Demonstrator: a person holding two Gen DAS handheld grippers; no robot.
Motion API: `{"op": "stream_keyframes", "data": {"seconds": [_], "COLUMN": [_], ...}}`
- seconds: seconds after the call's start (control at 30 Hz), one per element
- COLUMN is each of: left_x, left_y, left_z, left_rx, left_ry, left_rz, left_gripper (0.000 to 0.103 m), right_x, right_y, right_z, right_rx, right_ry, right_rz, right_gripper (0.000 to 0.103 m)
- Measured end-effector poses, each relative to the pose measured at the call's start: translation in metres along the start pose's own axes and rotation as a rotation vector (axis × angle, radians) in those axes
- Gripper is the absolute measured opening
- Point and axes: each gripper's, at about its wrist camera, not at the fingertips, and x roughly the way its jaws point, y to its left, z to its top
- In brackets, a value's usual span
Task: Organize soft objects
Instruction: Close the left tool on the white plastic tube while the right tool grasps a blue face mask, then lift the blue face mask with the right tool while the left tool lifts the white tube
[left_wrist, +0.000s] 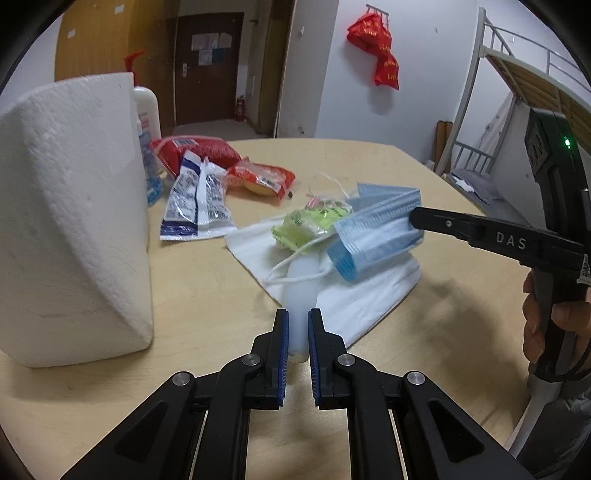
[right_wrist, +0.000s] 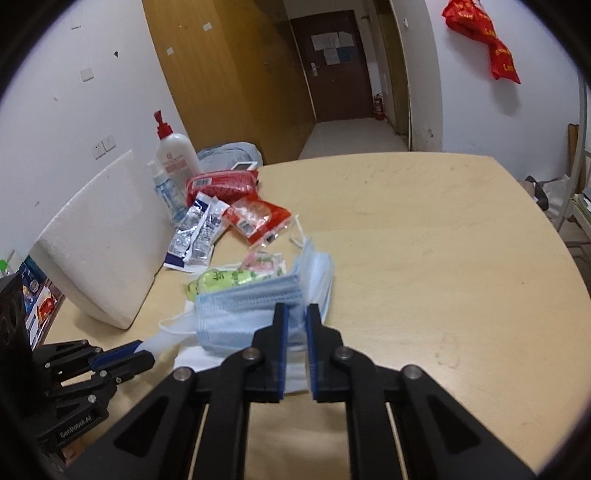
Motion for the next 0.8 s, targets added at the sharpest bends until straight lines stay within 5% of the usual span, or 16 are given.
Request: {"op": "stream_keyframes", "data": {"seconds": [0.33,0.67,0.77,0.8], "left_x": [-0.027,-0.03,-0.03,-0.031], "left_y": [0.013,0.013,0.011,0.01], "left_z": [0.003,-0.001,-0.003,-0.003], "left_rx": [-0.014,-0.006,0.001,0.001], "left_ry": [-0.055,-0.049,-0.047,-0.047], "left_rz": [0.028,0.023,0.022,0.022], "left_gripper": [0.011,0.011,0.011,0.011], "right_x": [-0.036,-0.026,-0.02,-0.018], "right_y": [-0.014,-0.012,-0.009,-0.008], "right_z": [-0.014,-0.031,-0.033,-0.034], "right_rx": [0.028,0.026,0.007,0.001], "right_ry": [-0.047,0.011,0.029,0.034], "right_rz": [-0.045,-0.053,-0.053,-0.059], "right_gripper": [0.012,0.013,0.034,0.048]}}
